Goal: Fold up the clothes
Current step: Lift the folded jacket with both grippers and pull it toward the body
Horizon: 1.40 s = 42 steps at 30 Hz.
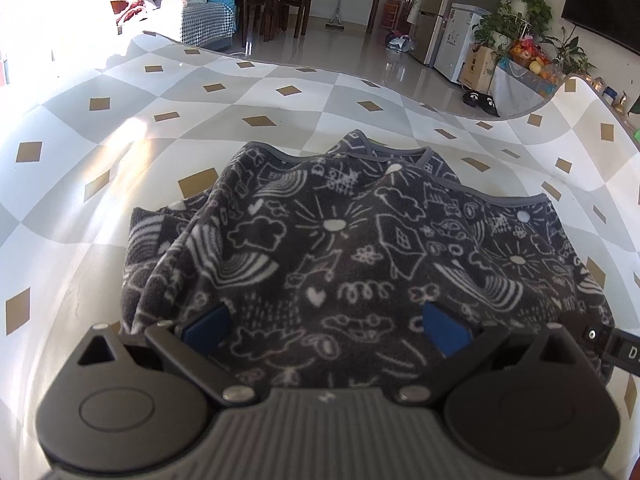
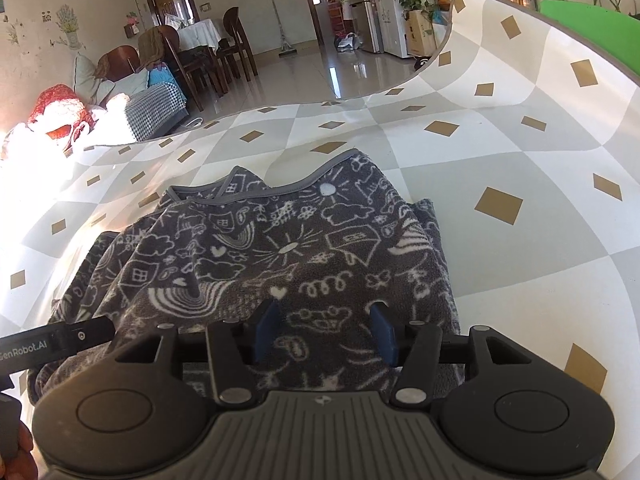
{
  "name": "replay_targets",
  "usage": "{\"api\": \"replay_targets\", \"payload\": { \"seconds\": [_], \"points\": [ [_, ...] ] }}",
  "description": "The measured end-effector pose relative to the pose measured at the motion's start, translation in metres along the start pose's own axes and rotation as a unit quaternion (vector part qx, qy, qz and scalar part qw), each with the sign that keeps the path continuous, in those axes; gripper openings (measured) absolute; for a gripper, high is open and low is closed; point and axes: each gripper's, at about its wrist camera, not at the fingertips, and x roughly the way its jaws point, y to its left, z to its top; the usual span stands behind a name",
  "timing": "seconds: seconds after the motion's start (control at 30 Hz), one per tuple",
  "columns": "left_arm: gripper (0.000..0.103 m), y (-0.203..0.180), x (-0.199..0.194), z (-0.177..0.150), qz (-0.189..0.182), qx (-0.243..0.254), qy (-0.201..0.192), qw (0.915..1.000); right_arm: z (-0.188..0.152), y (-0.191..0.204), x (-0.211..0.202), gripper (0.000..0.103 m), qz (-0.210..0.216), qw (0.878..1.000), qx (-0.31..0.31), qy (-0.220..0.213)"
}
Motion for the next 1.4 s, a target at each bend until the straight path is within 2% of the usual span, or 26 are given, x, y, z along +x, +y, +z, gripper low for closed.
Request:
{"api": "replay_targets", "payload": {
  "seconds": [0.1,0.2,0.23,0.43,1.4],
  "points": [
    [0.103,-0.008,0.008,-0.010,0.017,0.028,0.014,0.9994,-0.010,0.015,0.006,0.059,-0.018,0.998,-0.063,0.008],
    [0.103,-0.015,0.010,-0.017,0.032,0.052,0.011,0.9981,-0.020,0.035,0.010,0.063,-0.051,0.988,-0.148,0.013],
    [0.103,-0.016,0.010,-0.019,0.035,0.056,0.011,0.9978,-0.022,0.037,0.010,0.063,-0.056,0.986,-0.155,0.011],
    [0.103,-0.011,0.007,-0.021,0.025,0.048,0.016,0.9984,-0.023,0.030,0.007,0.063,-0.049,0.989,-0.138,0.009],
    [0.103,0.003,-0.005,-0.025,0.001,0.061,0.023,0.9979,-0.031,0.037,0.002,0.064,-0.061,0.987,-0.149,0.004]
  ]
}}
